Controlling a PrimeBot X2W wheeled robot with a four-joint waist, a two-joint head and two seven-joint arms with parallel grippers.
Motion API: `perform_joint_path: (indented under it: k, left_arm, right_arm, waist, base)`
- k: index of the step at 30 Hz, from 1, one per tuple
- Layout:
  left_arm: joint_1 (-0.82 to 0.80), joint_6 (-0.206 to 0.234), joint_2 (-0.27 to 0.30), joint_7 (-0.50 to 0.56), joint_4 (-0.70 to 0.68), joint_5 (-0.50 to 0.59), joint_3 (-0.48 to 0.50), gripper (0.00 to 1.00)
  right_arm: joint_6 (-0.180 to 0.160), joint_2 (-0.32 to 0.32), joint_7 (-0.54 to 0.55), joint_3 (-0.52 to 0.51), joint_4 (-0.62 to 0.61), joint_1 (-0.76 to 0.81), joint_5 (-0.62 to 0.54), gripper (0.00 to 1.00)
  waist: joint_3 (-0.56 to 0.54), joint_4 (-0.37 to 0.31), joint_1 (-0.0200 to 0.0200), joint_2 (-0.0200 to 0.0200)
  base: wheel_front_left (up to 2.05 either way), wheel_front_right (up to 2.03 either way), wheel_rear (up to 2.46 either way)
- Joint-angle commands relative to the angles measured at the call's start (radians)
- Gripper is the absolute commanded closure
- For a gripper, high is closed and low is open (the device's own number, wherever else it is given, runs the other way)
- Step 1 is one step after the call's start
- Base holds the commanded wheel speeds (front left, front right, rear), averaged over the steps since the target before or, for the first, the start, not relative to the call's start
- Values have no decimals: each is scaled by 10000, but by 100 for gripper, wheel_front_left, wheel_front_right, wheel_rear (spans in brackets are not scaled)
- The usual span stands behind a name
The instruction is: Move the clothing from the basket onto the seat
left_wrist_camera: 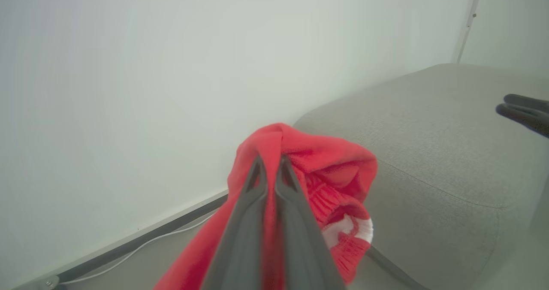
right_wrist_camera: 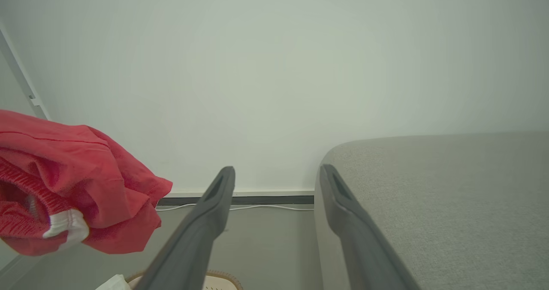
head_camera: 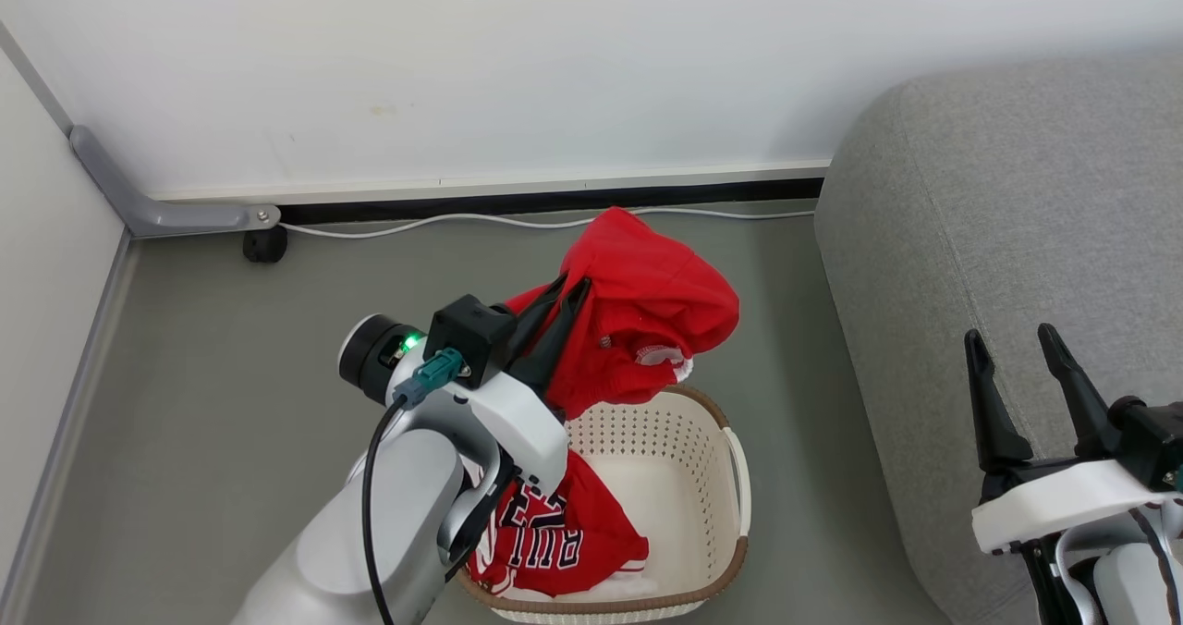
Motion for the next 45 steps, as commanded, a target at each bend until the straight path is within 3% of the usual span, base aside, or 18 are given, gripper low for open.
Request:
perform_joint_path:
  k: [1,13,24,45]
  left_arm:
    - [-592,-75,250,147,-544,-51,402,100]
    - [-925,5,792,1249,-2386,-489,709,100]
    - [-1001,246,954,1608,-3154,-544,748,100]
    - [-1200,333,645,1592,-3062,-527,365,100]
  right_arm:
    - [69,-56,-59,172,-182,58,-91,0]
    - [69,15,-59,258,-178,122,-112,0]
    - [69,-73,-59,594,-269,-59,-43,0]
    - [69,-1010,-59,5405,-280,-2766,1416,0]
  waist:
    - [-39,14,0,0]
    - [-67,53,0,0]
    - [78,75,0,0]
    - [312,158,0,0]
  base:
    - [0,0,0]
    - [0,0,0]
    - [0,0,0]
    - [0,0,0]
